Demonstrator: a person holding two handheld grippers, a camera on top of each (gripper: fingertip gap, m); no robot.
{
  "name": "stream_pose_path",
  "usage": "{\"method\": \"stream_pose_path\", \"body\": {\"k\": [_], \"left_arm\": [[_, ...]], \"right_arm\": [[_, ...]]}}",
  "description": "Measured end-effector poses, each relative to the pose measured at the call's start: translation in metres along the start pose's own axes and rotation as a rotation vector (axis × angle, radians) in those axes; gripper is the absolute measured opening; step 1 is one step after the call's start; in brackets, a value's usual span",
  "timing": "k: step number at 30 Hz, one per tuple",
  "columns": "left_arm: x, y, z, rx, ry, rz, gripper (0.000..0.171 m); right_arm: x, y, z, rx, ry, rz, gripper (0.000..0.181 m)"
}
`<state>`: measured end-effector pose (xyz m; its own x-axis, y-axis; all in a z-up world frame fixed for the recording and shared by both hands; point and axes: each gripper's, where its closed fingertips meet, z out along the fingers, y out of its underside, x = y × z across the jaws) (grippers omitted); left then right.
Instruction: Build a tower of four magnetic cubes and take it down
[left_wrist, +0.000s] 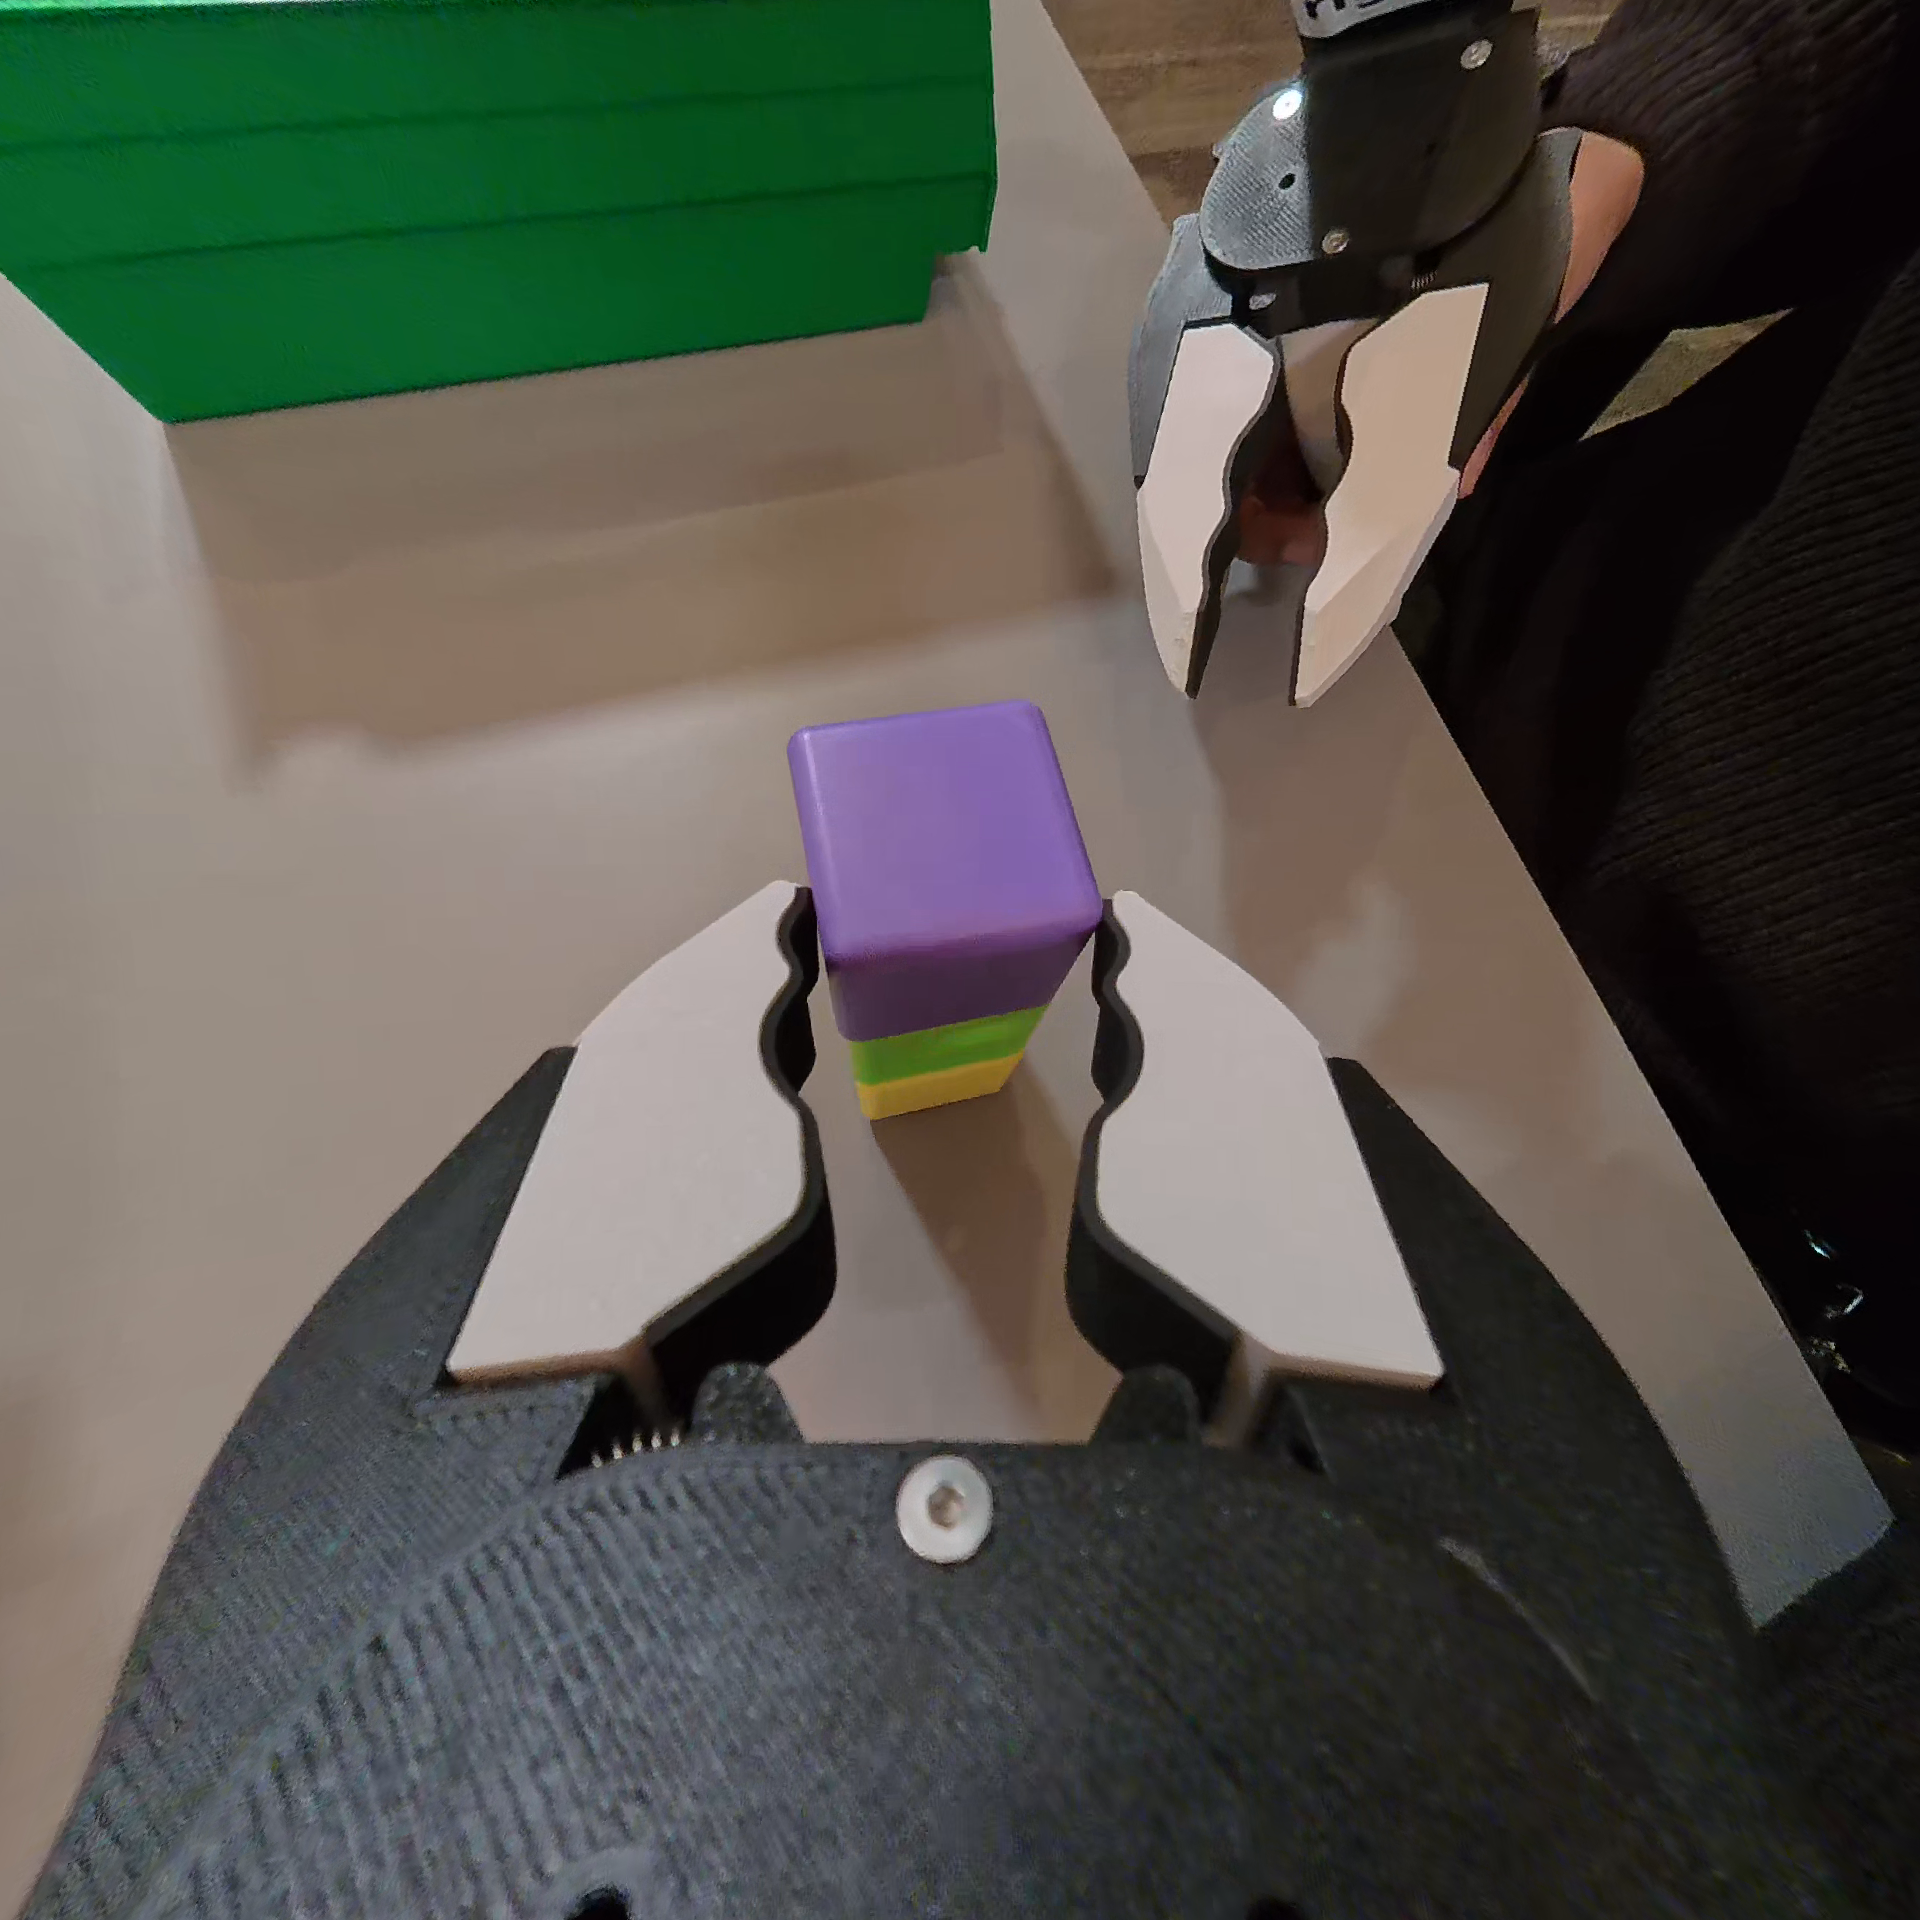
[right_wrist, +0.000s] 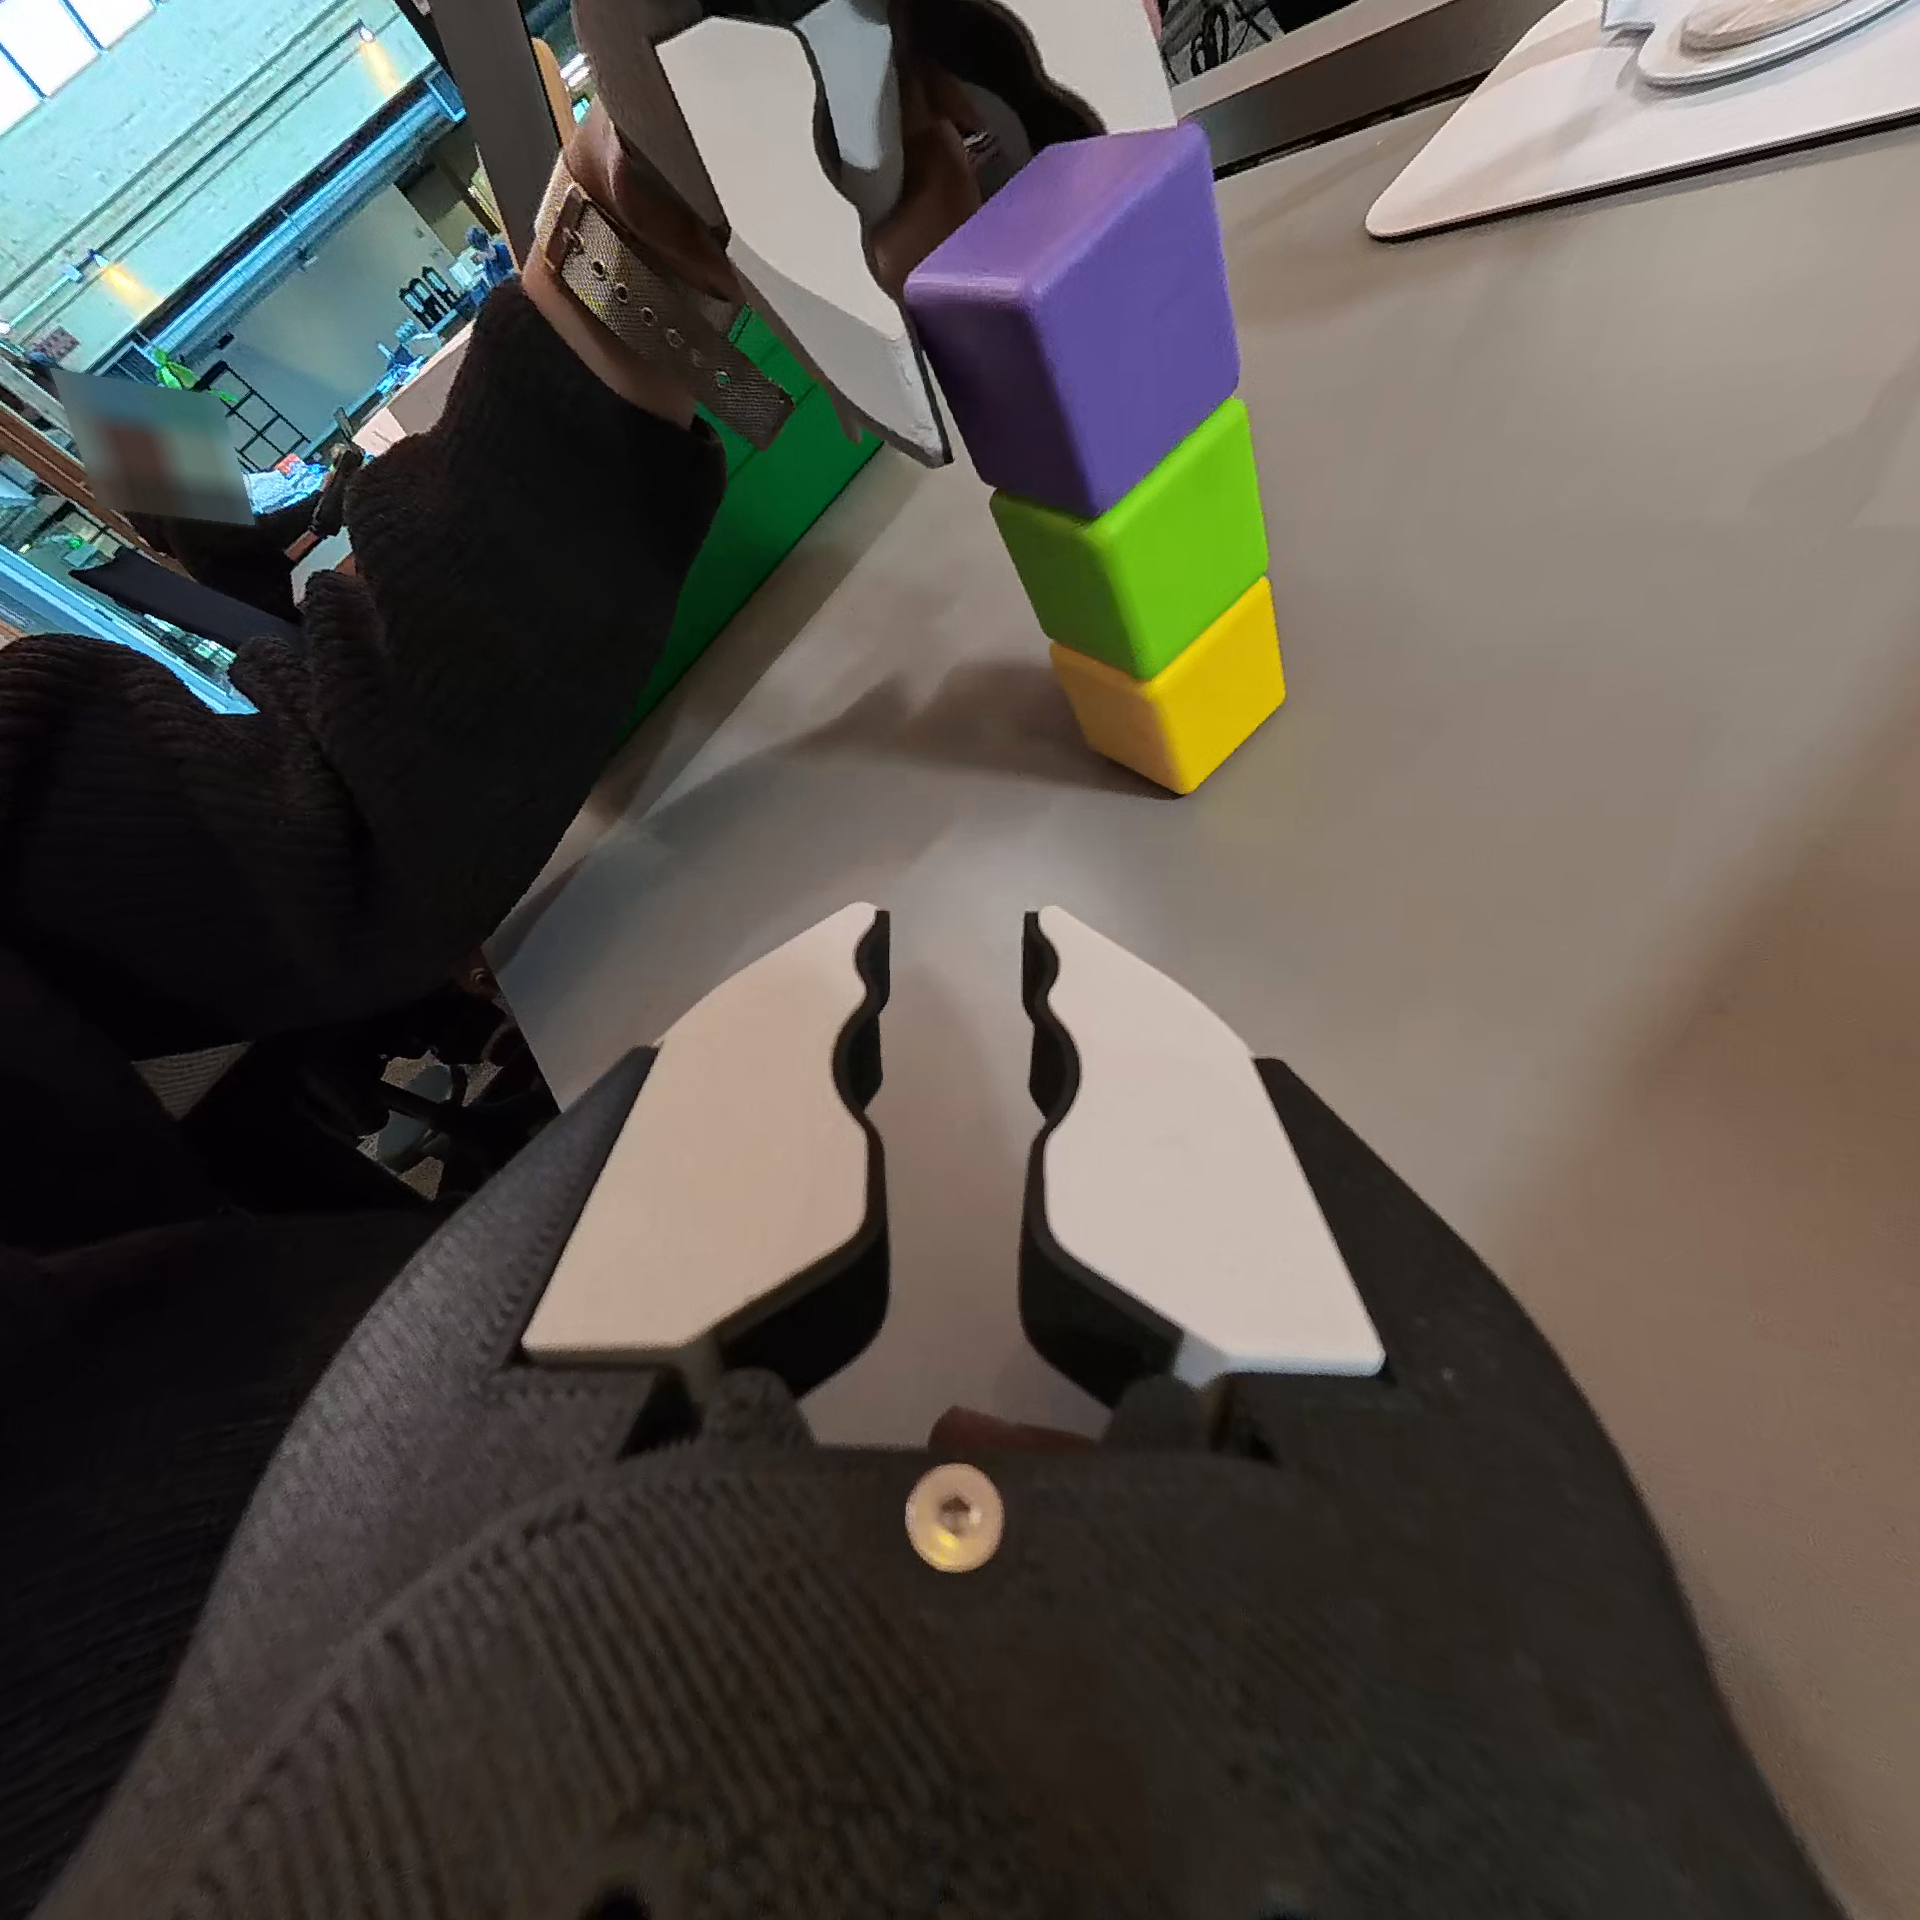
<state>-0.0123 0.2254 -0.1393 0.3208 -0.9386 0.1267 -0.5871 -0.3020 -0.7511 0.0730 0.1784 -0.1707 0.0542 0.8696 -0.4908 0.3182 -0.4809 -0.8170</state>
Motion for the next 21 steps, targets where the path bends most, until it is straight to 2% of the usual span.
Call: {"method": "stream_pose_path", "body": {"k": [21], "left_arm": [[0.0040,0.0086,-0.0034,-0.080,-0.009,-0.044,0.053]], "right_arm": [[-0.0003,0.0013,0.0007,-0.006,0.001,-0.004,0.025]]}}
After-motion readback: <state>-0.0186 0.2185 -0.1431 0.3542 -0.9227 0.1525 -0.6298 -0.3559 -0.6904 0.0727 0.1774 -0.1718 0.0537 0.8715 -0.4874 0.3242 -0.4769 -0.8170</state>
